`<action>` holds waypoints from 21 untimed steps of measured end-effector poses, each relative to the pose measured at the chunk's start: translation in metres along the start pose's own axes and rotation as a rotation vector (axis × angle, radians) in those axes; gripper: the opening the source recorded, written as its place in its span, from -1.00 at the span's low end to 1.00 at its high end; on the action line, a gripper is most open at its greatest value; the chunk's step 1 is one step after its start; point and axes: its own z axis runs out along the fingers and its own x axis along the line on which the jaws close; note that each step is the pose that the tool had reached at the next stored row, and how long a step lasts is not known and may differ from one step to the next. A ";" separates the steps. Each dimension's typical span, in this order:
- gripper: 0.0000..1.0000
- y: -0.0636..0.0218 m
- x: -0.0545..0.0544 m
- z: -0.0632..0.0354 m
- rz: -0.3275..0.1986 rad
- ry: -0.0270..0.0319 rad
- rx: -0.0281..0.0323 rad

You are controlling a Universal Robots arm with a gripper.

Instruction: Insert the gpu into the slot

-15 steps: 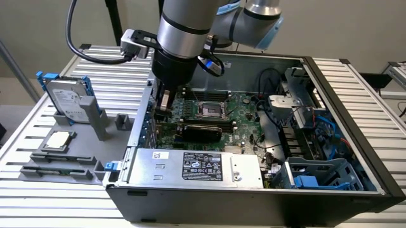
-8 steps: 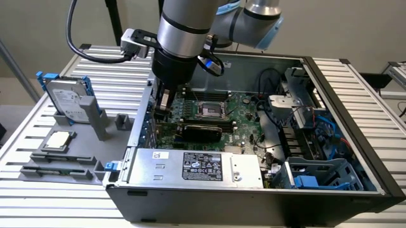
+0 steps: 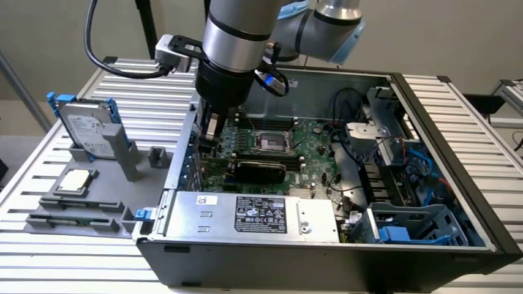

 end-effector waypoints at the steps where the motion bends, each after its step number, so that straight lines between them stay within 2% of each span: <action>1: -0.79 0.0002 0.000 -0.0005 0.000 0.0003 0.0000; 6: -0.79 0.0002 -0.002 -0.0010 0.001 0.0022 0.0002; 14: -0.79 -0.0010 -0.002 -0.0012 0.004 0.0113 0.0007; 21: -0.79 -0.0019 -0.005 0.0016 0.005 0.0146 0.0031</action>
